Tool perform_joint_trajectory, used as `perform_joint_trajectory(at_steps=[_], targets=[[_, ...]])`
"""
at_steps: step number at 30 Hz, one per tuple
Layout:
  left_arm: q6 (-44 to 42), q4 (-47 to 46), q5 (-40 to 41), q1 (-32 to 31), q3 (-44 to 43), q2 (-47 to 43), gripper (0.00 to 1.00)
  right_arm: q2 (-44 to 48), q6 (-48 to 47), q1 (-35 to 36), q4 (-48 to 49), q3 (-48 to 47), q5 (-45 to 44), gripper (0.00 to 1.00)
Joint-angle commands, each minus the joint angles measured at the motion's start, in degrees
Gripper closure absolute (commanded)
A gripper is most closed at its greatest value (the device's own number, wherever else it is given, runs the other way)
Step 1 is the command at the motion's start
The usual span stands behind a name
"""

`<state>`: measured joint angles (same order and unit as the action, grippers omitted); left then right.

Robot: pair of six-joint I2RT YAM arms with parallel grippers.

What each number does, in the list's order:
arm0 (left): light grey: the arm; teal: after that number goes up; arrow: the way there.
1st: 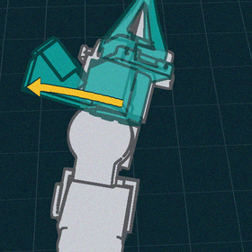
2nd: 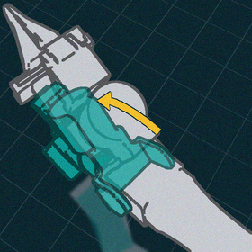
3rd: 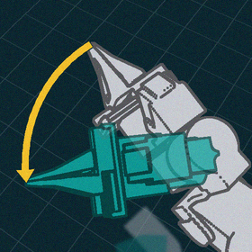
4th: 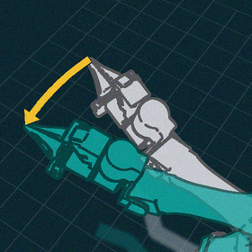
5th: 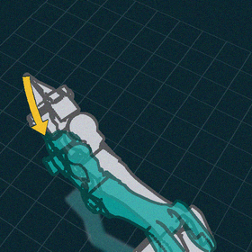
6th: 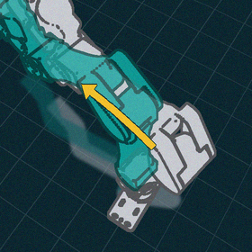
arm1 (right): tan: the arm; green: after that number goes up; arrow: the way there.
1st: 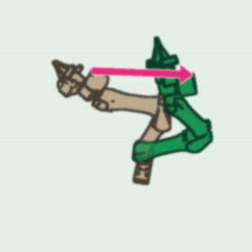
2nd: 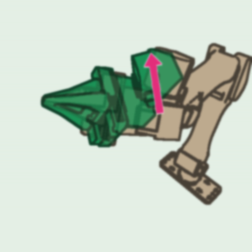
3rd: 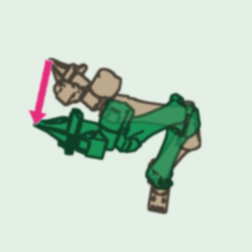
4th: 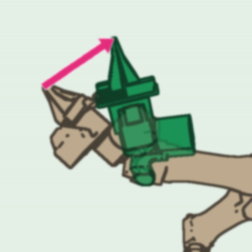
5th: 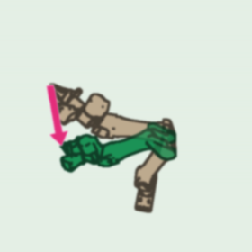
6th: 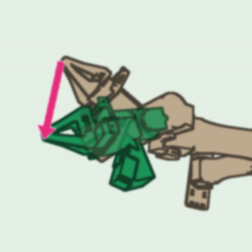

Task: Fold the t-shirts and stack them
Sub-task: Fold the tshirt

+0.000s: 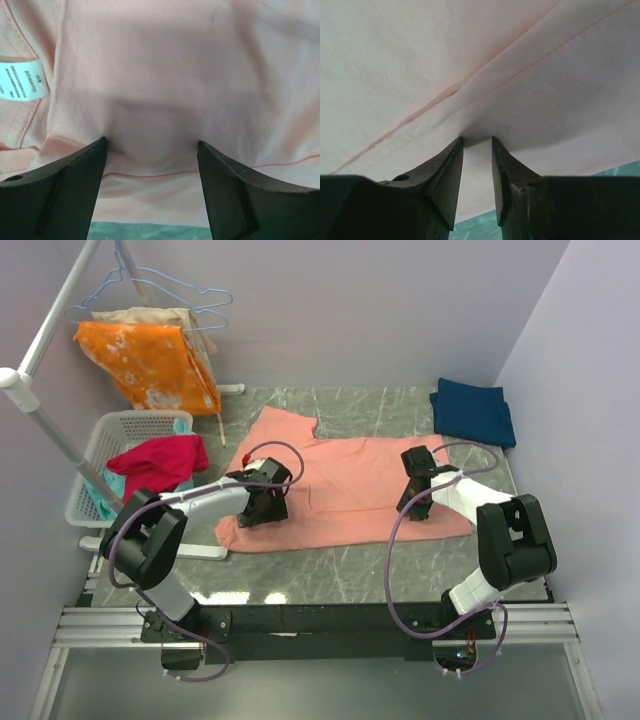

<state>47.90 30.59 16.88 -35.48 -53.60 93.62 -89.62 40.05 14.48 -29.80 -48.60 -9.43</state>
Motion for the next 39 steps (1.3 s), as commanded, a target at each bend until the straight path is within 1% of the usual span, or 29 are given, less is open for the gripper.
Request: perform_joint_trajectory(at_steps=[1,4,6,9,13,16,20,23,24,26,27,28,31,36,38,39], targets=[[3.43,6.15,-0.01,-1.16,1.22,-1.25,0.21,1.29,-0.15,-2.52,-8.16,3.94,-2.61,0.63],[4.04,6.76,-0.01,-1.78,1.4,-1.43,0.21,4.1,0.2,-3.76,-7.73,6.14,-0.5,0.64],[4.83,7.55,-0.1,-2.39,1.66,-1.86,0.21,5.68,1.08,-4.28,-9.83,6.15,-0.15,0.64],[5.36,7.47,-0.45,-3.19,2.36,-2.83,0.21,8.23,1.87,-4.55,-11.77,6.67,-0.68,0.66],[4.57,6.59,-0.19,-3.45,2.37,-2.75,0.2,9.38,2.05,-4.72,-11.24,7.29,-1.29,0.67],[3.69,7.29,0.43,-3.45,0.61,-1.87,0.2,9.2,2.75,-4.64,-11.42,6.24,-0.94,0.68],[3.17,9.13,2.01,-3.45,-2.99,-2.48,0.2,11.74,3.63,-4.81,-12.73,4.22,-1.81,0.69],[2.73,11.15,4.03,-3.45,-7.29,-3.88,0.19,13.85,3.63,-4.72,-14.58,1.32,-4.62,0.68],[2.64,12.03,4.73,-3.54,-10.18,-4.06,0.18,14.21,3.54,-4.72,-15.02,-0.43,-5.15,0.68],[1.68,13.35,7.19,-3.36,-13.18,-4.24,0.16,15.17,3.45,-4.72,-16.34,-2.28,-6.56,0.68],[1.32,13.79,7.89,-3.28,-16.5,-4.07,0.15,15.53,3.19,-4.72,-16.43,-3.86,-6.56,0.67],[0.88,13.97,8.34,-3.01,-18.01,-3.8,0.13,15.53,3.19,-4.72,-16.69,-4.57,-6.74,0.67],[-1.14,13.88,8.52,-0.82,-23.9,0.05,0.13,14.83,2.93,-4.72,-16.69,-7.99,-6.83,0.67],[-5.35,12.66,5.71,6.29,-33.92,7.61,0.14,11.58,1.96,-4.72,-15.46,-13.17,-6.3,0.66],[-8.07,11.34,4.3,9.1,-37.26,12.27,0.14,9.13,1.61,-4.72,-14.76,-14.5,-5.86,0.66],[-8.78,10.99,4.12,9.81,-40.84,14.02,0.15,8.16,1.35,-4.72,-14.58,-15.72,-5.34,0.66]])
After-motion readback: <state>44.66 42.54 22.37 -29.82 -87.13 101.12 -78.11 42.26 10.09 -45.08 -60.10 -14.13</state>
